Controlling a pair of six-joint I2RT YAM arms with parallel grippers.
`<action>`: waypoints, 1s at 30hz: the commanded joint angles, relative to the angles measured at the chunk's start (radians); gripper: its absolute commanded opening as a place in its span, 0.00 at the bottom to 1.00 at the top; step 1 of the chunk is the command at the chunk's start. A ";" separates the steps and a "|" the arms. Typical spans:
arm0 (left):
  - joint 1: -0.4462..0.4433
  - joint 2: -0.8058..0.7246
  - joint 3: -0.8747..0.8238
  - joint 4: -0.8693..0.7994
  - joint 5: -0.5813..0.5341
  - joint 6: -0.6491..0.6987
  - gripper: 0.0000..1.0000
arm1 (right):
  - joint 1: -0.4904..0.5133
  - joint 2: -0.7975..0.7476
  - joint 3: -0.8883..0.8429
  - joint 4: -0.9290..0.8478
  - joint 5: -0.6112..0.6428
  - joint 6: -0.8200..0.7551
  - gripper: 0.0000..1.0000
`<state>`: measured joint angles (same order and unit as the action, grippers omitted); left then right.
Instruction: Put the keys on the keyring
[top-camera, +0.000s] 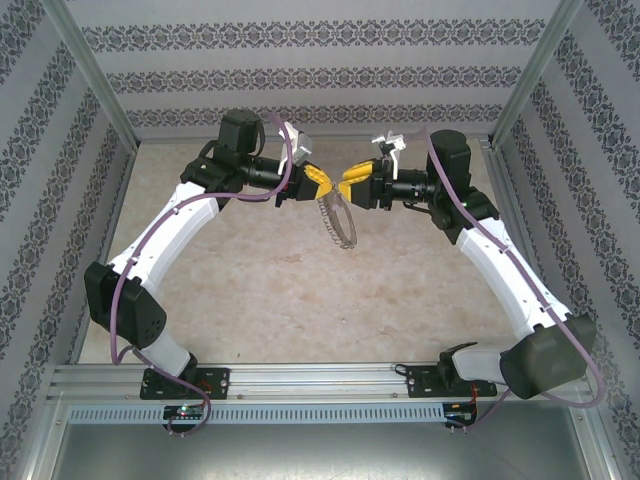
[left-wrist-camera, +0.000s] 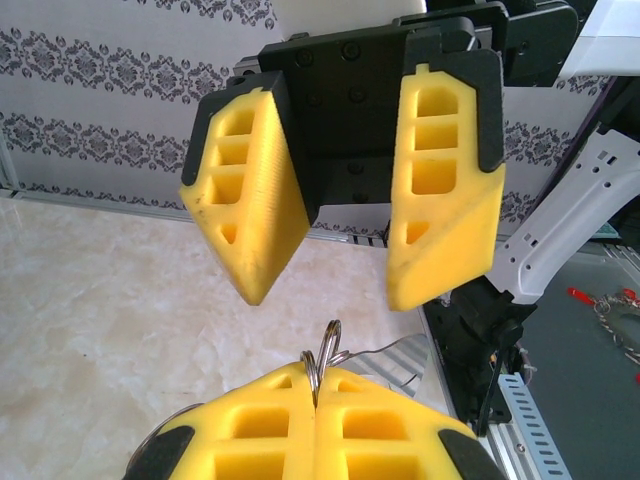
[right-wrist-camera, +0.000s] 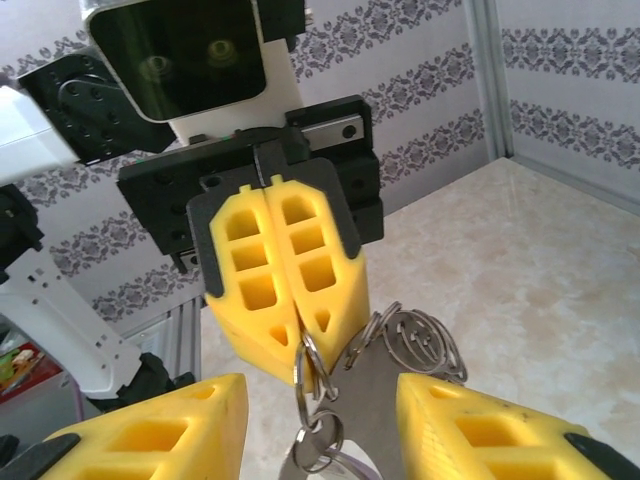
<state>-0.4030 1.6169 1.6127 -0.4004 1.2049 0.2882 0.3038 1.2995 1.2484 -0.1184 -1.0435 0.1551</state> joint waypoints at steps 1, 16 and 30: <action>0.006 0.002 0.044 -0.006 0.047 0.029 0.00 | 0.012 0.008 0.041 0.013 -0.058 -0.011 0.43; 0.006 0.003 0.046 -0.017 0.047 0.035 0.00 | 0.032 0.043 0.059 -0.007 -0.050 -0.024 0.35; 0.007 0.002 0.049 -0.031 0.058 0.042 0.00 | 0.037 0.070 0.091 -0.037 -0.056 -0.039 0.09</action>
<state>-0.3988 1.6215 1.6218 -0.4202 1.2049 0.3061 0.3298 1.3575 1.3014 -0.1497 -1.0779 0.1387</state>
